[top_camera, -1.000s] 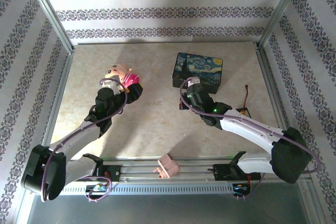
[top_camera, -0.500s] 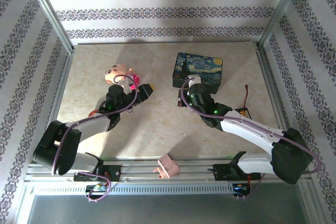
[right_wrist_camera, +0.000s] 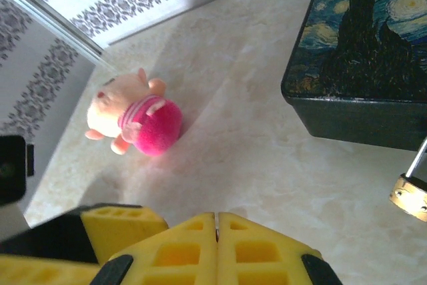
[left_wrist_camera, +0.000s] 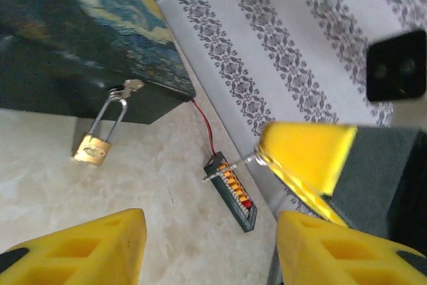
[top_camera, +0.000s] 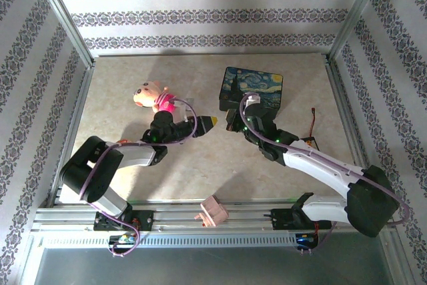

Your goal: Unlock the padlock with the key

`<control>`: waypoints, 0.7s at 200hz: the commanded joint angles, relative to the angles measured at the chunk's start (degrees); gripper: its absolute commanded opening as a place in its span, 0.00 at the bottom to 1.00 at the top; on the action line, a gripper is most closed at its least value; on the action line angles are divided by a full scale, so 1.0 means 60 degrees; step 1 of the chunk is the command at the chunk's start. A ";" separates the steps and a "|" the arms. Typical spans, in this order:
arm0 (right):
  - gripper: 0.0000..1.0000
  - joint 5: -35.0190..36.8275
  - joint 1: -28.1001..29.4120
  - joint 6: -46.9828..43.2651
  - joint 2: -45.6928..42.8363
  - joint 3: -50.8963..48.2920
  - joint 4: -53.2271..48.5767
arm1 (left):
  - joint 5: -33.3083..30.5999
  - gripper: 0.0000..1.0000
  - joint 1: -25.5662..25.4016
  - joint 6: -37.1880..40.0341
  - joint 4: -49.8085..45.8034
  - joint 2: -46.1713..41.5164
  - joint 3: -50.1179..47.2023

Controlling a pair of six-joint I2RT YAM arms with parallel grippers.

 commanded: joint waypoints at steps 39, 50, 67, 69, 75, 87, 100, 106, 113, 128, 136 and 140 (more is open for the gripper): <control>0.00 -0.1094 -0.0139 0.1178 -0.0881 0.0073 0.0103 | -0.1471 0.46 -0.1152 0.5023 -0.0380 -0.0575 0.0293; 0.00 -0.1208 -0.0141 0.1222 -0.0988 0.0061 0.0103 | -0.1443 0.46 -0.1153 0.5159 0.0181 -0.0405 0.0223; 0.00 -0.1332 -0.0130 0.1291 -0.1111 0.0037 0.0103 | -0.1227 0.47 -0.1153 0.5302 0.0662 -0.0138 0.0278; 0.00 -0.1347 -0.0134 0.1294 -0.1133 0.0031 0.0103 | -0.1204 0.47 -0.1161 0.5308 0.0702 -0.0101 0.0309; 0.00 -0.1378 -0.0135 0.1297 -0.1174 0.0018 0.0103 | -0.1141 0.47 -0.1168 0.5338 0.0777 -0.0017 0.0358; 0.00 -0.1444 -0.0118 0.1313 -0.1227 0.0015 0.0099 | -0.1046 0.47 -0.1168 0.5416 0.0891 0.0147 0.0453; 0.00 -0.1508 -0.0106 0.1333 -0.1248 -0.0014 0.0103 | -0.0901 0.47 -0.1168 0.5569 0.0954 0.0242 0.0547; 0.00 -0.1547 -0.0096 0.1339 -0.1258 -0.0015 0.0103 | -0.0836 0.47 -0.1168 0.5673 0.0911 0.0254 0.0605; 0.00 -0.1592 -0.0098 0.1361 -0.1244 -0.0015 0.0102 | -0.0776 0.47 -0.1168 0.5798 0.0786 0.0270 0.0692; 0.00 -0.1693 -0.0080 0.1356 -0.1174 0.0014 0.0089 | -0.0655 0.47 -0.1175 0.6099 0.0394 0.0287 0.0925; 0.00 -0.1757 -0.0087 0.1356 -0.1143 0.0040 0.0075 | -0.0587 0.47 -0.1168 0.6255 0.0167 0.0300 0.1051; 0.00 -0.1786 -0.0091 0.1344 -0.1128 0.0051 0.0074 | -0.0575 0.45 -0.1168 0.6326 0.0029 0.0301 0.1111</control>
